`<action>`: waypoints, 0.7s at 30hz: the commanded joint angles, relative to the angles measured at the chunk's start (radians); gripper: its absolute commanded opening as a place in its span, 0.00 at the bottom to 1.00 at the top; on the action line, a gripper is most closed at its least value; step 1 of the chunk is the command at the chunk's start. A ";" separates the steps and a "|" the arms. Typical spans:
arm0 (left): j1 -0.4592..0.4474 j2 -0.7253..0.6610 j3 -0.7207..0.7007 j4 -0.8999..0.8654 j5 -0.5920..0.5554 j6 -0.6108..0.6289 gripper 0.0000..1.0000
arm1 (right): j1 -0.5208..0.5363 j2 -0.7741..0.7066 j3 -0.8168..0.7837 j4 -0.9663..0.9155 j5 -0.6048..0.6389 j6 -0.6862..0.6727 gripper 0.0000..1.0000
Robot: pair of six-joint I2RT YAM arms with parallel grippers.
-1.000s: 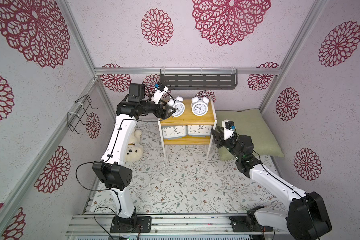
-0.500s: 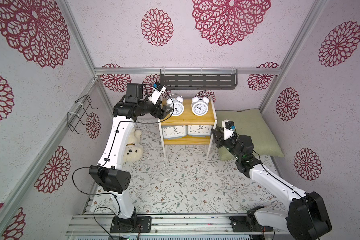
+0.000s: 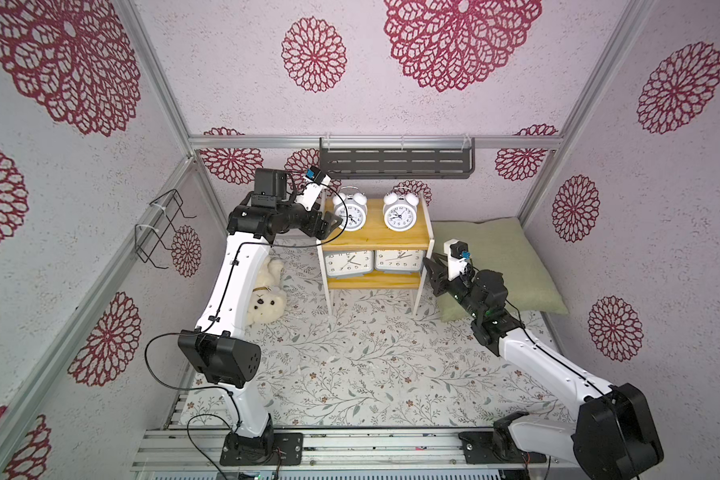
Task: Place the alarm clocks on the shelf by style
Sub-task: Place the alarm on the shelf.
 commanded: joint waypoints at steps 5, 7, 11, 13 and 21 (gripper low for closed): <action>0.007 -0.095 -0.041 0.043 0.015 0.008 0.92 | -0.003 -0.040 0.016 0.015 0.044 -0.017 0.63; 0.007 -0.146 -0.093 0.085 -0.005 -0.005 0.95 | -0.004 -0.063 0.008 0.000 0.052 -0.027 0.72; 0.007 -0.273 -0.252 0.213 -0.033 -0.030 1.00 | -0.005 -0.118 -0.023 -0.025 0.074 -0.049 0.81; 0.007 -0.355 -0.362 0.308 -0.071 -0.061 0.97 | -0.006 -0.154 -0.050 -0.037 0.106 -0.052 0.83; 0.009 -0.680 -0.855 0.682 -0.462 -0.247 0.97 | -0.011 -0.321 -0.237 -0.041 0.351 -0.051 0.85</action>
